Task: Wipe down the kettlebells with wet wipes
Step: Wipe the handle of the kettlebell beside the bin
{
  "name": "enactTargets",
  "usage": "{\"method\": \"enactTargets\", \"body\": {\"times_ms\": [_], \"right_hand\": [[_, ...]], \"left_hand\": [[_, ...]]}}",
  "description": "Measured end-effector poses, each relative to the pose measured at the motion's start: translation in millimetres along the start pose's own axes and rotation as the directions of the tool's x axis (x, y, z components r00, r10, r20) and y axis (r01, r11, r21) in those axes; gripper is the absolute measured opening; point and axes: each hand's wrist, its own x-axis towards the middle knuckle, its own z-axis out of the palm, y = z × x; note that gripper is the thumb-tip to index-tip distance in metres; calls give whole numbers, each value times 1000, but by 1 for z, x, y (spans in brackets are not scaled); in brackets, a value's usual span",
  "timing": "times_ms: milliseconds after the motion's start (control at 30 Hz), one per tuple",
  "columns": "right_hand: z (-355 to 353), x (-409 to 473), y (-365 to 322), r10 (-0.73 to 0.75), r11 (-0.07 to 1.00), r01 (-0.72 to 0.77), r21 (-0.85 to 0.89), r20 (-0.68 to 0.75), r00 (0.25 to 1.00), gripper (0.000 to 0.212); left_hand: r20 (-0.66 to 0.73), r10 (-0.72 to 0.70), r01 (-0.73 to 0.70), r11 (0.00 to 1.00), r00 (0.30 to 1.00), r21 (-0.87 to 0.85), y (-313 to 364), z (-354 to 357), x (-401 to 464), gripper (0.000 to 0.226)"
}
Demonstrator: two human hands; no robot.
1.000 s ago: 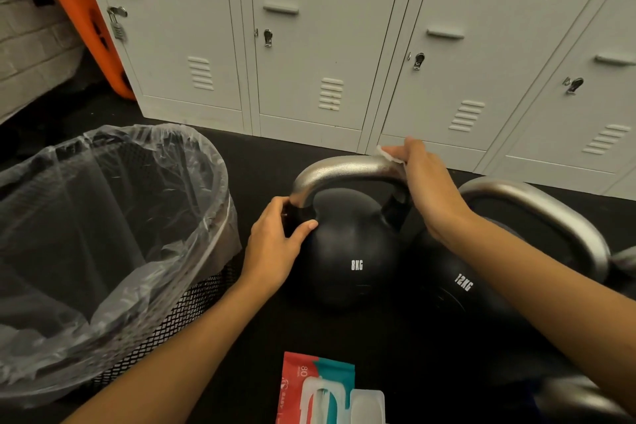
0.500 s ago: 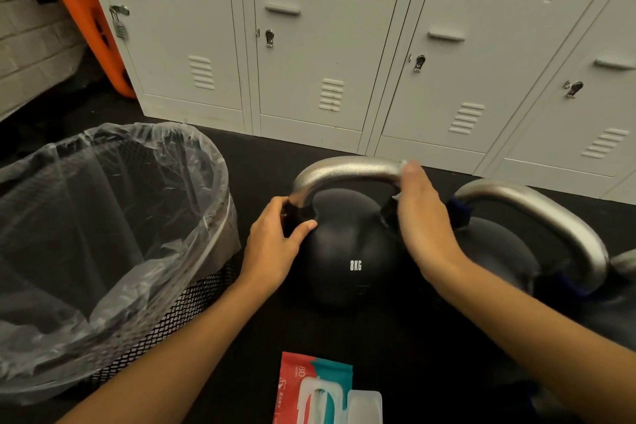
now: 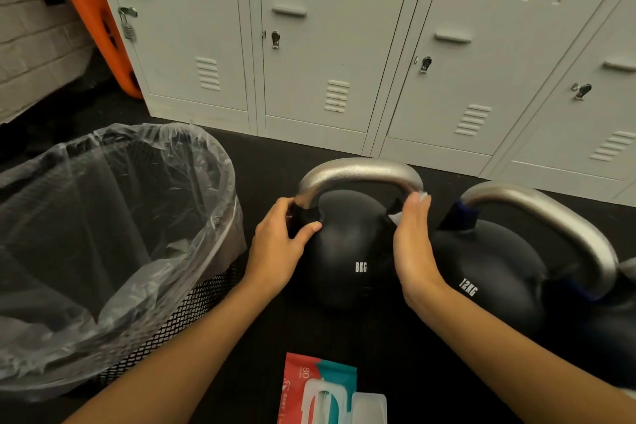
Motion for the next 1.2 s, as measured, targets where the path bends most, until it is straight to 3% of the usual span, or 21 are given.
{"method": "enactTargets", "body": {"times_ms": [100,200,333,467,567,700,867,967,1100,1200], "right_hand": [[4,2,0,135,985,-136,107,18,991,80],[6,-2,-11,35,995,-31,99,-36,999,65],[4,0,-21,-199,980,198,-19,-45,979,62],[-6,20,-18,84,986,-68,151,-103,991,67],[-12,15,-6,236,918,-219,332,-12,972,66],[-5,9,-3,243,875,-205,439,-31,969,68],[-3,21,-22,60,953,-12,304,-150,987,56],[-7,32,-15,158,945,-105,311,-148,976,60],[-13,33,-7,323,864,-282,417,-28,946,65],[-23,40,-17,267,900,-227,372,-58,962,70]], "left_hand": [[5,-1,1,1000,1000,-6,1,0,0,35],[5,-6,6,1000,1000,-10,1,0,0,36],[10,-6,6,1000,1000,-15,2,0,-1,37],[-2,-2,2,1000,1000,-13,2,0,-1,35],[0,-8,8,1000,1000,-14,2,0,-1,34],[2,-16,16,1000,1000,-24,3,1,-1,35],[10,-20,21,999,1000,-25,4,0,-2,35],[10,-16,16,1000,1000,-14,4,0,-2,36],[5,-18,18,1000,1000,-22,4,0,-2,36],[15,-24,24,1000,1000,-19,5,0,-2,37]]}}
